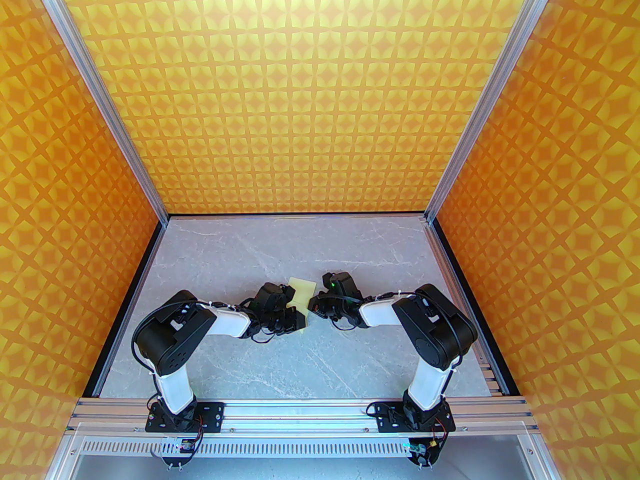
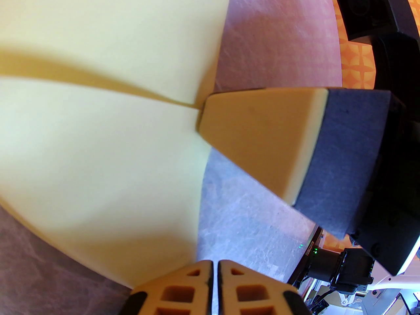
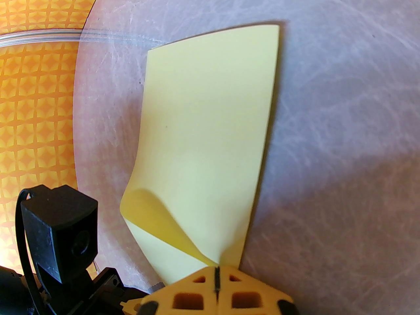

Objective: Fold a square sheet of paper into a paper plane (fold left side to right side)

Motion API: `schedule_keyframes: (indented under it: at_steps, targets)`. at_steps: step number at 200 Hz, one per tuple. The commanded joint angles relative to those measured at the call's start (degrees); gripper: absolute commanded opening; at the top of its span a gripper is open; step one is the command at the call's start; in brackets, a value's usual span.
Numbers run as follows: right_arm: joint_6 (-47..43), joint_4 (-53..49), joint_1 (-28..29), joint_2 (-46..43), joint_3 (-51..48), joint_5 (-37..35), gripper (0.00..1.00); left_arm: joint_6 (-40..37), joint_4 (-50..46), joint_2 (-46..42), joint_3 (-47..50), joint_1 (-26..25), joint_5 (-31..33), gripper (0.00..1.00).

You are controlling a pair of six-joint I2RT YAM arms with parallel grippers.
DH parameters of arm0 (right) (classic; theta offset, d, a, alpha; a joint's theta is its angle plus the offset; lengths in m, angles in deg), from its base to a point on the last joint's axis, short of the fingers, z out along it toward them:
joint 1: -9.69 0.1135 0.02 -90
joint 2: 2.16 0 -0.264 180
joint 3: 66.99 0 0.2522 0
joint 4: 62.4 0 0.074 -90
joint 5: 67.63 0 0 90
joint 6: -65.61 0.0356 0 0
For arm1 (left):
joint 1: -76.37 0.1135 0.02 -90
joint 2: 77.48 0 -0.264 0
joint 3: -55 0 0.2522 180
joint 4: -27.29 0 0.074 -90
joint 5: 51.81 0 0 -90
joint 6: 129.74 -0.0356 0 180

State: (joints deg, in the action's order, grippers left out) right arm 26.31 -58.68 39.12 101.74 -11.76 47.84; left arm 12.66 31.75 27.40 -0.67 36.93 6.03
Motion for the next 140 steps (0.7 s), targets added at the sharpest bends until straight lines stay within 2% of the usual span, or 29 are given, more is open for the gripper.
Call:
schedule_keyframes:
  at_steps: [1,72,140]
  targets:
    - [-0.88,-0.24,-0.51,1.1,0.8,-0.77,0.0,-0.72,-0.74,1.36,-0.45,-0.46,-0.91,0.1]
    - [-0.99,-0.56,-0.51,1.26,0.81,-1.09,0.0,-2.78,-4.53,-2.99,0.21,-0.9,-1.15,0.1]
    - [-0.9,-0.51,-0.51,1.16,0.79,-0.95,0.0,-2.77,-6.84,-1.07,0.45,-1.2,-1.05,0.1]
